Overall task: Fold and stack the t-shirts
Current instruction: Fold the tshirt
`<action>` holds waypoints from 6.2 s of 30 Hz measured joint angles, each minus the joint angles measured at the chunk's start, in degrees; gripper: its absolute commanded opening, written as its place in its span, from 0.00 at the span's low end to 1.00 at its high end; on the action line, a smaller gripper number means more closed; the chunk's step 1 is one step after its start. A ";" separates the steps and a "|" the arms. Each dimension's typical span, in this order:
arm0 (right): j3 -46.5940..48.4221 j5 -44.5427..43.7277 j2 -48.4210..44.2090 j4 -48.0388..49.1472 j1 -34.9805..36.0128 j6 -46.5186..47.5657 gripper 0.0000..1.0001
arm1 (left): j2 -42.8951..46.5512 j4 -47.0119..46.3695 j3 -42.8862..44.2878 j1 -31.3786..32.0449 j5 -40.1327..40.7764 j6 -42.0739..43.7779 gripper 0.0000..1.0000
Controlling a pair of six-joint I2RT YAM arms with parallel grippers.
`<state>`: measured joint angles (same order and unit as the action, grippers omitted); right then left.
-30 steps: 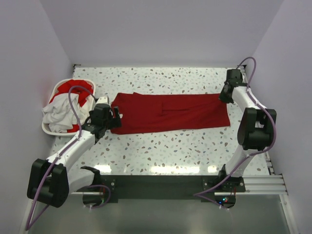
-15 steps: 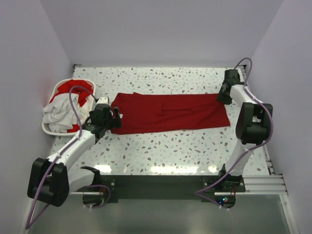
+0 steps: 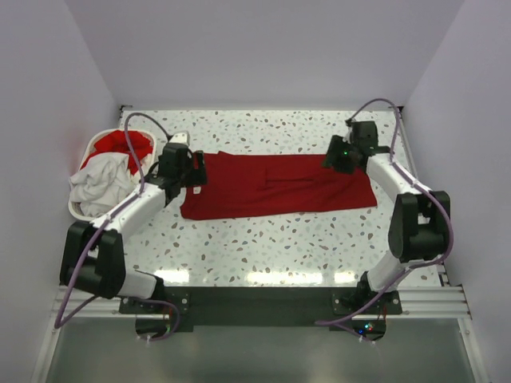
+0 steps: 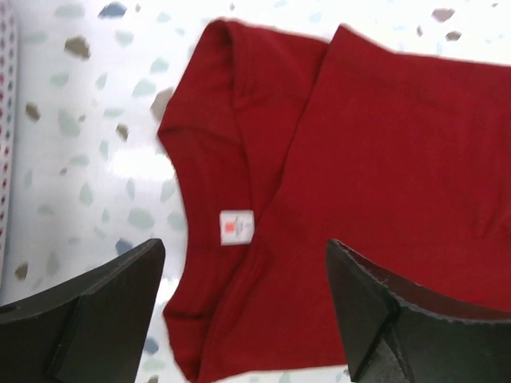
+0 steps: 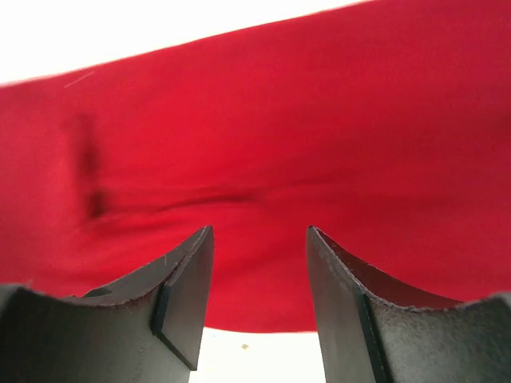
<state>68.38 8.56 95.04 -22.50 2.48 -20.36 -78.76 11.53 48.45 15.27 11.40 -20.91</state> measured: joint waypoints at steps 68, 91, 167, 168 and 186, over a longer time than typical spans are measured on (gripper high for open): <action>25.92 21.03 33.18 19.12 20.41 -15.54 0.00 | -30.49 -11.08 22.43 0.00 -9.46 5.49 0.00; 35.30 19.15 40.06 12.35 20.57 -8.66 0.11 | -28.76 -13.60 18.23 0.00 -1.99 5.46 0.08; -19.76 1.57 -13.77 6.73 -7.39 -1.57 0.44 | 12.81 10.19 -13.31 3.61 18.69 -15.17 0.93; -17.81 1.53 -12.70 6.54 -4.04 0.66 0.44 | 13.66 9.79 -12.87 4.59 19.15 -13.57 0.94; 8.76 -0.13 12.72 -10.73 14.49 32.98 0.44 | 20.35 -2.03 -15.23 8.55 14.45 7.17 0.99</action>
<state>77.14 8.43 107.77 -33.23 16.97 12.62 -58.41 9.50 33.21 23.81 25.85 -13.74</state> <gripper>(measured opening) 0.441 0.985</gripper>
